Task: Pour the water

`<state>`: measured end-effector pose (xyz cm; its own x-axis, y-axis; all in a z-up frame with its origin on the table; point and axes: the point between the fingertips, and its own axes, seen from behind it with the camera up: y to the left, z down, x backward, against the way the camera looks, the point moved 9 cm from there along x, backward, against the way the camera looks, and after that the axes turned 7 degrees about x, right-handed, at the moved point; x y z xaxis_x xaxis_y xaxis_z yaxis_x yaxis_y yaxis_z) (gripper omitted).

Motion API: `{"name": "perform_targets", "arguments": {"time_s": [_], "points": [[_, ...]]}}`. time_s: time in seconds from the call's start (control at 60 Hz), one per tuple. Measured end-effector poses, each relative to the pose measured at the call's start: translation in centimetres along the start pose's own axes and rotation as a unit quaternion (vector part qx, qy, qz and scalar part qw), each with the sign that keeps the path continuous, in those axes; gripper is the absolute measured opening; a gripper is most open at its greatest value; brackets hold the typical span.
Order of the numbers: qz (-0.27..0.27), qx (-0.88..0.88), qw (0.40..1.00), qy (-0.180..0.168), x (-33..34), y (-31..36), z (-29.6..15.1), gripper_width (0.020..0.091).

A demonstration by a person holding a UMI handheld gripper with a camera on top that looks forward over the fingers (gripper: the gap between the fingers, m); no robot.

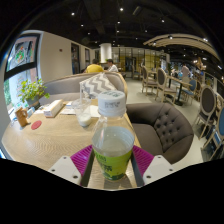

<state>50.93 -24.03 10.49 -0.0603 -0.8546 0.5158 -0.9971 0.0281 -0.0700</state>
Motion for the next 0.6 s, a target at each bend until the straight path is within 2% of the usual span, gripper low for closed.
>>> {"name": "perform_targets", "arguments": {"time_s": [0.05, 0.15, 0.317, 0.6], "points": [[0.012, 0.003, 1.0, -0.003, -0.1, -0.2, 0.0, 0.0539], [0.021, -0.002, 1.0, -0.01, -0.4, -0.1, -0.1, 0.0501], [0.037, -0.006, 0.999, -0.005, -0.6, 0.0, -0.2, 0.0398], [0.089, 0.025, 0.996, 0.012, -1.0, 0.6, -2.9, 0.0394]]}}
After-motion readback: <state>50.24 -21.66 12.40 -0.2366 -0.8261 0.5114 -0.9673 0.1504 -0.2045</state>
